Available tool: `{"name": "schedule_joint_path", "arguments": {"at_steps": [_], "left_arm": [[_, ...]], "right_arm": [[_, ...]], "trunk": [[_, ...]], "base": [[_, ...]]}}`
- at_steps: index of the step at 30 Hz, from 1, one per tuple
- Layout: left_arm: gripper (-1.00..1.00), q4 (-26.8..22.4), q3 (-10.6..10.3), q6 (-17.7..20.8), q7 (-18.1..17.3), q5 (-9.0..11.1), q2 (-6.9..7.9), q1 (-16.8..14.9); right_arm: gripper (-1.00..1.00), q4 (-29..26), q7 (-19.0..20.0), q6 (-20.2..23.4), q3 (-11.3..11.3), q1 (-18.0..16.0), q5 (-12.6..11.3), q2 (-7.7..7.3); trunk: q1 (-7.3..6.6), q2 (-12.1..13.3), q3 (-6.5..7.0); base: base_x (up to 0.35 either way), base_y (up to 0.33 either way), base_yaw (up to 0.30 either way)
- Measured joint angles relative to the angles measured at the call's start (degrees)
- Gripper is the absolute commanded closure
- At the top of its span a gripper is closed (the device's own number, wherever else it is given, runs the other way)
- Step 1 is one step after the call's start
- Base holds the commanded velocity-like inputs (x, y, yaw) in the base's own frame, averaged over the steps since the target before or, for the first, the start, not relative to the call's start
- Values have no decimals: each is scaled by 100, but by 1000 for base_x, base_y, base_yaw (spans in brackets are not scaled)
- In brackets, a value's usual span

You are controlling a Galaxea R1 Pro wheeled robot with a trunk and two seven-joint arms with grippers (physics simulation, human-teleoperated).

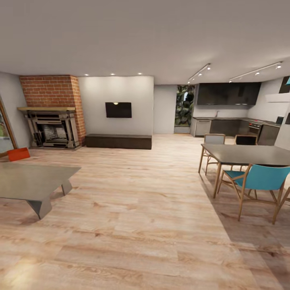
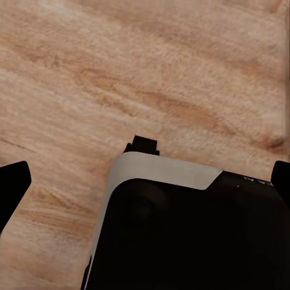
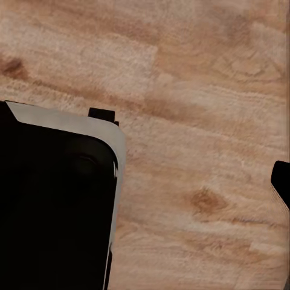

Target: Move the two storage containers from the living room to the garage. In the garage, place one container on the floor and stack the other container on top of it (either order is fine).

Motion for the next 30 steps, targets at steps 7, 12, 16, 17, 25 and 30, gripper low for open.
{"name": "schedule_joint_path", "arguments": {"at_steps": [7, 12, 16, 17, 25, 30], "left_arm": [[-100, -1, 0, -2, 0, 4, 0, 1], [-100, -2, -4, -32, 0, 6, -3, 1], [-100, -3, -7, -51, 1, 3, -6, 1], [-100, -2, -8, -49, 1, 0, -8, 1], [-100, -2, -4, -51, 1, 0, -10, 0], [-100, -2, -3, -48, 1, 0, -16, 0]], "right_arm": [[-100, 0, -12, -1, -12, 0, -36, -15], [-100, 0, -13, -6, -42, -1, -63, -24], [-100, 0, -13, -10, -54, -1, -91, -36], [-100, 0, -17, -15, -55, 0, -97, -50], [-100, -6, -38, -64, -24, 0, -27, -65], [-100, -8, -39, -73, -4, 0, -11, -68]], "trunk": [[0, 0, 0], [0, 0, 0], [0, 0, 0], [0, 0, 0], [0, 0, 0], [0, 0, 0]], "base": [[322, 0, 50], [322, 0, 228], [322, 0, 212], [322, 0, 45], [322, 0, 13], [322, 0, 1]]}}
